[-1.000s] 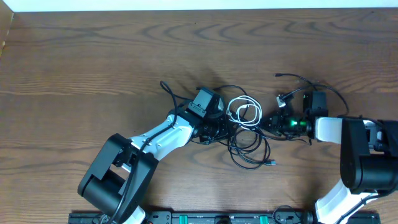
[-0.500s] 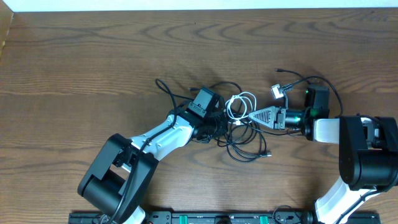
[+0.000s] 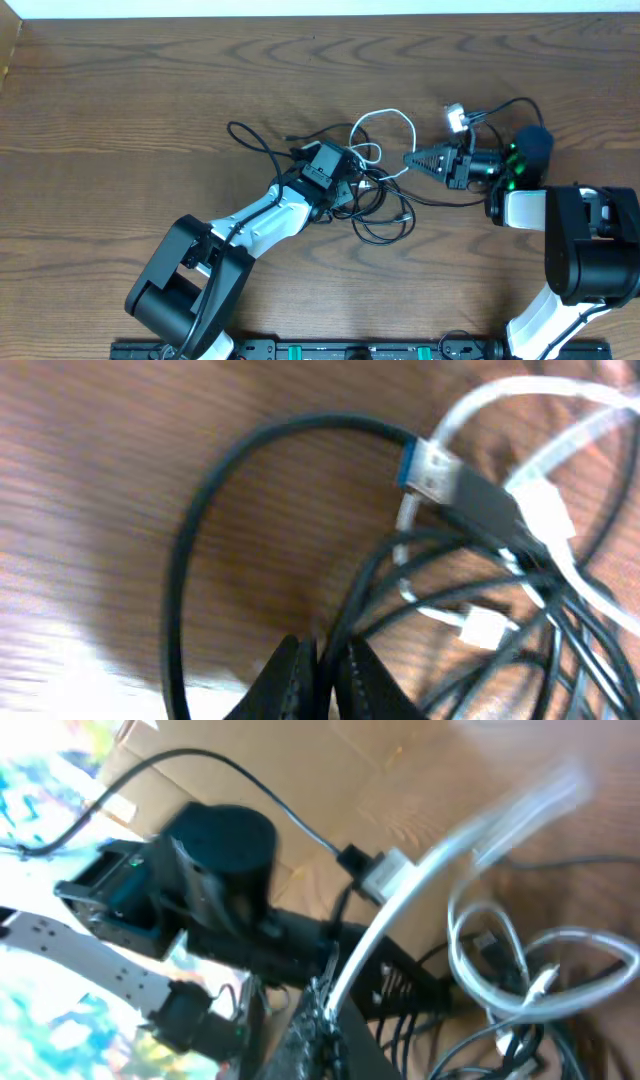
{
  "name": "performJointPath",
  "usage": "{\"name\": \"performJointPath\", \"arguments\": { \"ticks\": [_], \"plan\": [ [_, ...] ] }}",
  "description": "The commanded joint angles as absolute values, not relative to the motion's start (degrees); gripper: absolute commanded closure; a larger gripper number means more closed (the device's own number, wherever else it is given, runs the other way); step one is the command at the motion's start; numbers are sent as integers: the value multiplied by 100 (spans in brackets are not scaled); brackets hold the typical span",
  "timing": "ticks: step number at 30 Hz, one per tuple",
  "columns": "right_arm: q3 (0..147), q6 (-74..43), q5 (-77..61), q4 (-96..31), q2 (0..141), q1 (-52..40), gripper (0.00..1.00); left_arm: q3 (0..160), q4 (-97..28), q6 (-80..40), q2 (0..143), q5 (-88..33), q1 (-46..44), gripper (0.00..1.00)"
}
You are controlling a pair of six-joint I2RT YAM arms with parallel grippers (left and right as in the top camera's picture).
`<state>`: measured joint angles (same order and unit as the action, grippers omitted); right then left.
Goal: Untangle cables
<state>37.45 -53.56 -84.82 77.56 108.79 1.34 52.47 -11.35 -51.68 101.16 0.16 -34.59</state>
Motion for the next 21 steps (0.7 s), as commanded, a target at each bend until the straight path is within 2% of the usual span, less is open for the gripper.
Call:
{"name": "performJointPath", "arguments": {
  "ticks": [1, 8, 12, 13, 21],
  "plan": [
    [3927, -6834, -8149, 8326, 10875, 108, 99, 5181, -1295, -5238, 10182, 567, -3441, 86],
    [4633, -6785, -7817, 8396, 10875, 228, 99, 5181, -1505, -5238, 10182, 563, -3441, 85],
    [5194, -6386, -7677, 7887, 10875, 388, 98, 5181, -1518, -5240, 10182, 561, -3441, 83],
    [5343, -6193, -7634, 7625, 10875, 425, 98, 5181, -1518, -5240, 10182, 561, -3441, 78],
    [6383, -4082, -6845, 4635, 10875, 644, 98, 5181, -1520, -5240, 10182, 558, -3441, 68]
  ]
}}
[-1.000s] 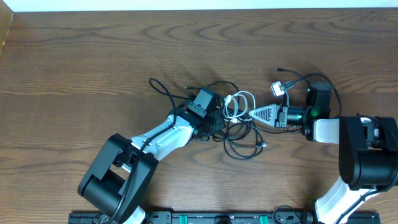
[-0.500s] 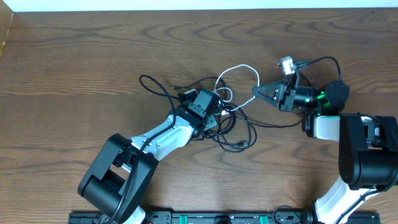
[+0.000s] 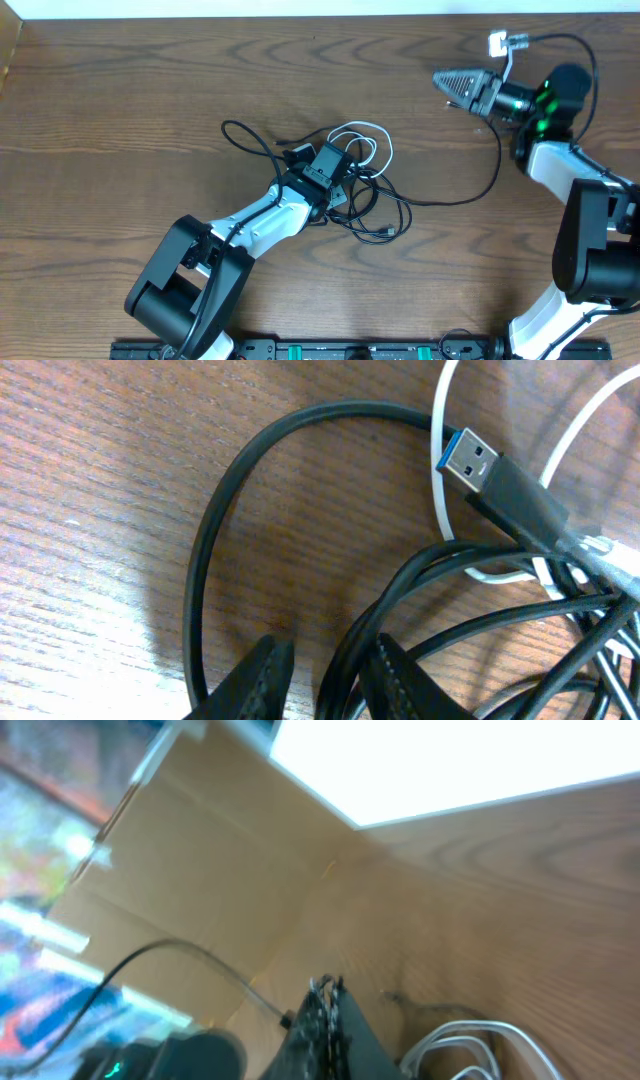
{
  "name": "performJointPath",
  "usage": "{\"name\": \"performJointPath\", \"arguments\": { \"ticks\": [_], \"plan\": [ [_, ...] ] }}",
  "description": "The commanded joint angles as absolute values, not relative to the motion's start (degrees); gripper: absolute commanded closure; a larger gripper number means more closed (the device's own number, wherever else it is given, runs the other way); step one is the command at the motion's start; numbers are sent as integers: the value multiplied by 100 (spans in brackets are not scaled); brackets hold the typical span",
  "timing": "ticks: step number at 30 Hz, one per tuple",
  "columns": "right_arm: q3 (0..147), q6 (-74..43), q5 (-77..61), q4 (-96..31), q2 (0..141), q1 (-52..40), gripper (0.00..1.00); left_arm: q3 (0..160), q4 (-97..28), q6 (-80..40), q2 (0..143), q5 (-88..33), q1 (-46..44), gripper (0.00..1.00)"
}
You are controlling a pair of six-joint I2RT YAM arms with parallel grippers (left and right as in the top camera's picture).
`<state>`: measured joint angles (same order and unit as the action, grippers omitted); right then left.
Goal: Untangle cables
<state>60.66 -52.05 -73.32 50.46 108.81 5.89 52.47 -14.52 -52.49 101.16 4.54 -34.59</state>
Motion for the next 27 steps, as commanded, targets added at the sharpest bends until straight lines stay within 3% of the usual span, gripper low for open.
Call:
{"name": "performJointPath", "arguments": {
  "ticks": [1, 3, 7, 12, 17, 22, 27],
  "plan": [
    [6464, -3944, -6748, 4375, 10875, 652, 99, 5181, -1520, -5240, 10182, 558, -3441, 66],
    [6567, -3791, -6667, 3935, 10875, 668, 99, 5181, -1520, -5240, 10182, 558, -3441, 61],
    [6571, -3756, -6438, 2626, 10877, 663, 89, 5181, -1511, -5242, 10182, 561, -3441, 48],
    [6569, -3334, -5848, 336, 10877, 482, 62, 5181, -1511, -5242, 10182, 561, -3441, 37],
    [6567, -2897, -4560, -1310, 10877, -38, 59, 5181, -1470, -5242, 10182, 561, -3441, 35],
    [6497, -2867, -3907, -1599, 10881, -637, 48, 5181, -1472, -5242, 10182, 561, -3441, 35],
    [6342, -3118, -3074, -1828, 10888, -1153, 62, 5181, -1472, -5245, 10182, 558, -3441, 35]
  ]
}}
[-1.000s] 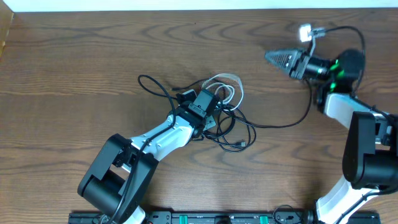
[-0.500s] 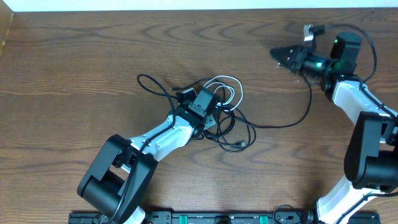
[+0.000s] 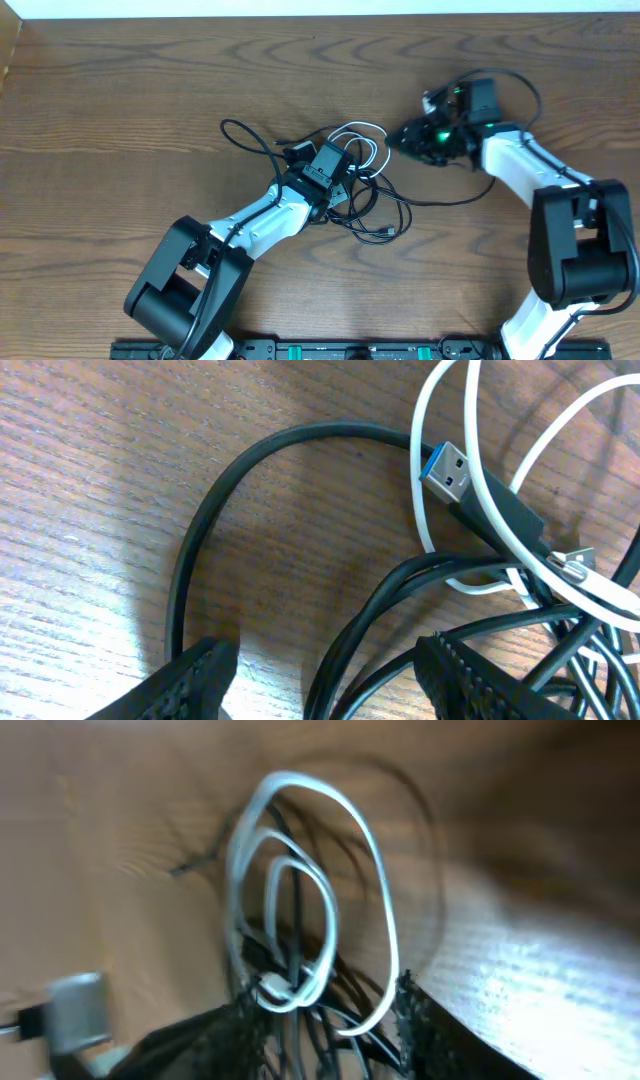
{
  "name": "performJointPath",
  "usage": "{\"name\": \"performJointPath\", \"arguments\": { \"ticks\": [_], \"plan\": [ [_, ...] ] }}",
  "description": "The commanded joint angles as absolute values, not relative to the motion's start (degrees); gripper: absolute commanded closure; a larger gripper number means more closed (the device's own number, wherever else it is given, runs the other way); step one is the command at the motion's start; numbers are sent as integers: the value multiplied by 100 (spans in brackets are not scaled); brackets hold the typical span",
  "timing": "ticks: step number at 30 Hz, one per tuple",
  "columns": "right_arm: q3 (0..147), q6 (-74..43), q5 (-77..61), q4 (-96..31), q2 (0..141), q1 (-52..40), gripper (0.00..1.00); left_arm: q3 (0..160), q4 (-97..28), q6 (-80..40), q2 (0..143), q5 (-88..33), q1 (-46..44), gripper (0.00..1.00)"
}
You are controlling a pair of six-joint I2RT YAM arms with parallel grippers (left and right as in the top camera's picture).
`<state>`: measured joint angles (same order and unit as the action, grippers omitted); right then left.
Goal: Untangle cables
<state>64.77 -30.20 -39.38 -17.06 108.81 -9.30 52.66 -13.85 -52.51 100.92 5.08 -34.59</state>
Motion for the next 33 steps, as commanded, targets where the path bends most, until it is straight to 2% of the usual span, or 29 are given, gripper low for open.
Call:
{"name": "performJointPath", "arguments": {
  "ticks": [1, 4, 7, 16, 18, 21, 24, 29, 33],
  "plan": [
    [6322, -3208, -2773, -1887, 10888, -1247, 62, 5181, -1470, -5245, 10182, 558, -3441, 35],
    [6278, -3232, -2082, -1905, 10888, -1525, 59, 5181, -1463, -5336, 10182, 558, -3441, 35],
    [6276, -3232, -1951, -1817, 10903, -1789, 57, 5181, -1455, -5483, 10182, 508, -3441, 35],
    [6276, -3776, -1833, -1573, 11550, -2265, 62, 5181, -1428, -5481, 10182, 325, -3446, 34],
    [6276, -3903, -1841, -1535, 11756, -2338, 65, 5181, -1426, -5481, 10182, 296, -3446, 34],
    [6278, -3916, -2139, -1376, 11896, -2368, 85, 5181, -1400, -5481, 10182, 228, -3446, 34],
    [6278, -3916, -2185, -1273, 11893, -2364, 99, 5181, -1404, -5478, 10182, 215, -3446, 35],
    [6278, -3791, -2270, -1223, 11883, -2344, 99, 5181, -1411, -5476, 10182, 215, -3446, 34],
    [6281, -3312, -3046, -888, 11817, -2161, 99, 5181, -1457, -5474, 10182, 215, -3446, 34]
  ]
}}
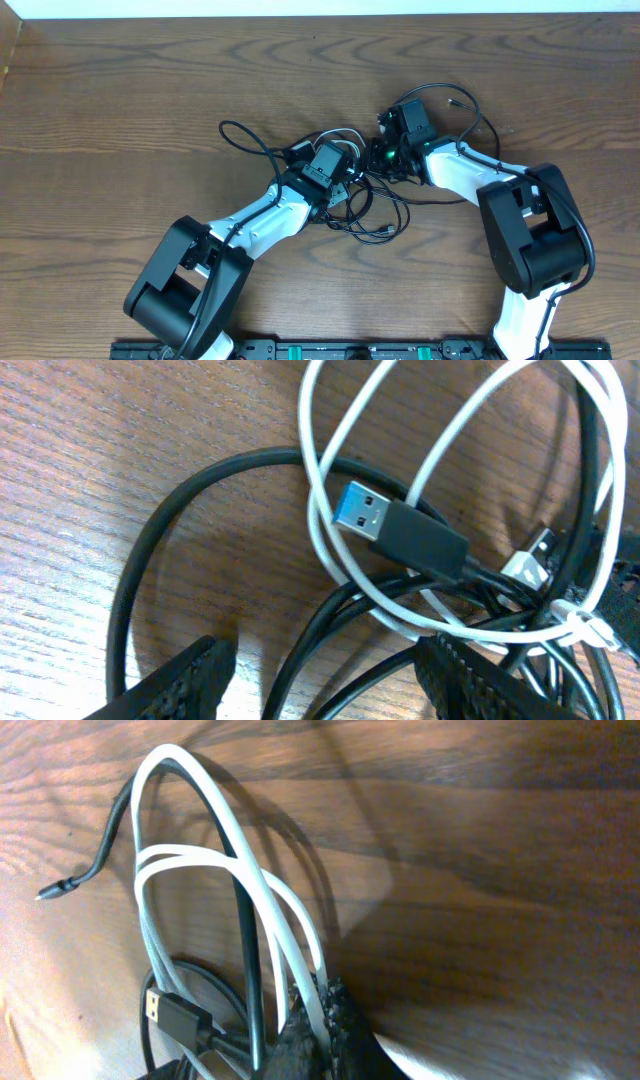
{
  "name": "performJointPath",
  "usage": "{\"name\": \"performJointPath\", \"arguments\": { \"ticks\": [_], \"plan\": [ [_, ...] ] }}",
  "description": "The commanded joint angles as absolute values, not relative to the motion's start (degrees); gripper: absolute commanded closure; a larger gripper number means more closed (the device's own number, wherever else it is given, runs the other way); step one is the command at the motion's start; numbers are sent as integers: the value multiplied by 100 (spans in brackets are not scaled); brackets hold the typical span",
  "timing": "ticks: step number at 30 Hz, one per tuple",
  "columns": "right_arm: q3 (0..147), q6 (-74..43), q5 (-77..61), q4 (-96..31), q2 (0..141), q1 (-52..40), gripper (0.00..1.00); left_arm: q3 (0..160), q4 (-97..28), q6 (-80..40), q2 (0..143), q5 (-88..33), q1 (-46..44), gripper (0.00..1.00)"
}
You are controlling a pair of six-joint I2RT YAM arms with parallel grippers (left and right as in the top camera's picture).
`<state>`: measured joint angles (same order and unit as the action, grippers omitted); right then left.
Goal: Untangle cables
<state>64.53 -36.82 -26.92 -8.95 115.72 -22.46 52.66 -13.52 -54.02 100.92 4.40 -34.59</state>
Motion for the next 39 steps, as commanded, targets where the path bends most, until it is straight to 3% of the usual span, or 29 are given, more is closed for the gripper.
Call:
{"name": "performJointPath", "arguments": {
  "ticks": [1, 8, 11, 17, 28, 35, 39],
  "plan": [
    [6281, -3151, -3424, -770, 11782, -2078, 99, 5181, -1457, -5474, 10182, 215, -3446, 34],
    [6281, -2209, -6442, -62, 11688, -1544, 99, 5181, -1472, -5476, 10182, 217, -3446, 33],
    [6281, -2023, -7094, 12, 11688, -1420, 99, 5181, -1472, -5476, 10182, 217, -3446, 10],
    [6281, -2069, -7846, 672, 11688, -1391, 99, 5181, -1470, -5474, 10182, 215, -3446, 7],
    [6281, -4440, -8071, 3638, 11688, -1387, 99, 5181, -1470, -5474, 10180, 220, -3446, 7],
    [6283, -4821, -7675, 4104, 11688, -1378, 99, 5183, -1466, -5474, 10178, 217, -3446, 6],
    [6289, -5275, -7446, 4971, 11688, -1293, 98, 5183, -1479, -5472, 10178, 207, -3446, 6]
  ]
}}
